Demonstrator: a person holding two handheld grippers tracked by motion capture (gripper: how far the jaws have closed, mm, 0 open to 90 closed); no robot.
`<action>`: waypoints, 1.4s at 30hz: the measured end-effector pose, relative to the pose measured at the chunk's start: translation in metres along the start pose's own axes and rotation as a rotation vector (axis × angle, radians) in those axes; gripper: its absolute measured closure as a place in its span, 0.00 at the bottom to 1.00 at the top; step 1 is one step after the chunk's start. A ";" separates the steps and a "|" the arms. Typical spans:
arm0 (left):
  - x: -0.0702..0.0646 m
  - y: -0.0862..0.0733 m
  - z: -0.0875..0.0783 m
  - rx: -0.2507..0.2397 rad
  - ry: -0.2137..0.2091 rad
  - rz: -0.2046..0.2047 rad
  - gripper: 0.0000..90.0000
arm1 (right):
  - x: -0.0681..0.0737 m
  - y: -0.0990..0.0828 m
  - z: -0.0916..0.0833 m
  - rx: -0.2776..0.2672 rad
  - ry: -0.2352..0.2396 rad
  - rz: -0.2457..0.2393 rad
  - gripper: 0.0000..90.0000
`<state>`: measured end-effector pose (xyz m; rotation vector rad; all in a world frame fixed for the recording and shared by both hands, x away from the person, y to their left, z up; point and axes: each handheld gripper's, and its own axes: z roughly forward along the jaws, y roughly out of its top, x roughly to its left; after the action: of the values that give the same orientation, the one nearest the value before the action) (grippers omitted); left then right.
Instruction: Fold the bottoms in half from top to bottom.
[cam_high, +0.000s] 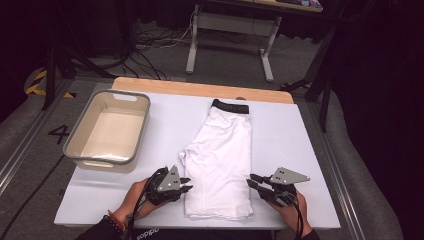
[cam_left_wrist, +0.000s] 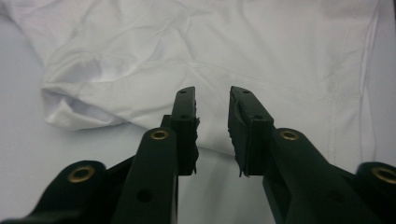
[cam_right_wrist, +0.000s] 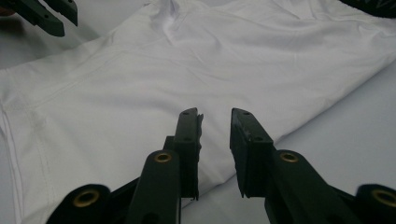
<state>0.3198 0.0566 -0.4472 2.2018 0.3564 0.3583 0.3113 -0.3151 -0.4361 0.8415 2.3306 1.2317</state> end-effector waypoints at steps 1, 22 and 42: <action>0.001 -0.001 -0.002 -0.012 0.015 -0.005 0.76 | 0.000 0.001 0.000 -0.020 -0.010 -0.009 0.76; 0.007 -0.012 -0.012 -0.101 0.173 -0.045 0.25 | -0.002 0.003 -0.006 -0.165 -0.089 -0.013 0.27; 0.012 -0.017 -0.017 -0.135 0.172 -0.086 0.11 | 0.000 0.004 -0.008 -0.222 -0.153 -0.004 0.14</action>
<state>0.3218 0.0832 -0.4490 2.0221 0.5050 0.5115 0.3081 -0.3182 -0.4289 0.8228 2.0310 1.3442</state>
